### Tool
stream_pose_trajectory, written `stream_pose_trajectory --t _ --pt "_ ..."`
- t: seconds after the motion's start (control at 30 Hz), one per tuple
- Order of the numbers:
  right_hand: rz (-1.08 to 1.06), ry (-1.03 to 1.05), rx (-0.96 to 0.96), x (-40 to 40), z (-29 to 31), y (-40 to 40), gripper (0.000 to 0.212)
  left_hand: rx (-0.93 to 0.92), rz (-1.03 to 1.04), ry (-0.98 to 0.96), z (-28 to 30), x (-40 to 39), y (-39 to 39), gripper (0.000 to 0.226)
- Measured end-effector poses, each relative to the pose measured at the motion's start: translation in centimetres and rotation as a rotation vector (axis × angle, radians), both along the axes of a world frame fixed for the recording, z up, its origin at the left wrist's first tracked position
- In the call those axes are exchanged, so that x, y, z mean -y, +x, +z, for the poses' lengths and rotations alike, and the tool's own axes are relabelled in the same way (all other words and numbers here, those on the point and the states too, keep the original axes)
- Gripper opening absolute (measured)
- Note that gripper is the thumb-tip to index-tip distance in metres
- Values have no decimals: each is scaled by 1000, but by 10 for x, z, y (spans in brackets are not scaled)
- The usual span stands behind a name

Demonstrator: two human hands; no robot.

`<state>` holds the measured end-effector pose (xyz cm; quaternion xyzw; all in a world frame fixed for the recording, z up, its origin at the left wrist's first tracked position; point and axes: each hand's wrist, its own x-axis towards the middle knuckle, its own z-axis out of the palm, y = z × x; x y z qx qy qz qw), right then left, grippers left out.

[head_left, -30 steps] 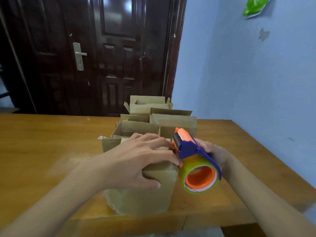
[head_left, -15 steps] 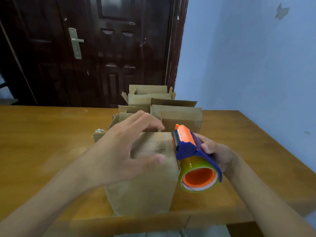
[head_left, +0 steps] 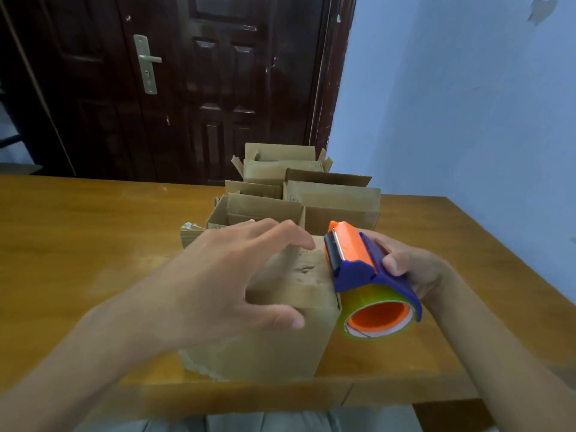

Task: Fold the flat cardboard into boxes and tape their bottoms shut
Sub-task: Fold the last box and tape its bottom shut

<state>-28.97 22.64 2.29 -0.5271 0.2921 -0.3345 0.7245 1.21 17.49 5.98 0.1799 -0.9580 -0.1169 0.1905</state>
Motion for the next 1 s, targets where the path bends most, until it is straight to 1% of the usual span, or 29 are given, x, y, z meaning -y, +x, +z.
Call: stream_pose_trajectory --t 0.17,0.4,0.5,0.6,0.67,0.77,0.87,1.0 --pt "-35 9 -53 -1 4 -2 65 22 -37 -14 -2 6 -1 72" --pt "-34 21 -52 1 1 -4 68 19 -53 -79 -8 11 0 61" --pt "0 19 -34 2 2 -5 68 30 -58 -92 -9 12 0 53" --pt "23 27 -20 3 2 -6 66 8 -128 -95 -11 12 -2 45" --pt "23 30 -22 2 2 -7 66 12 -146 -125 -12 13 -3 46" --pt "24 36 -6 1 -1 -7 66 34 -103 -159 -14 10 -3 47" --pt "9 41 12 -2 -4 -8 65 54 -94 -250 -15 4 -4 48" --pt "21 47 55 -3 -11 -8 63 81 -94 -224 -15 2 -2 58"
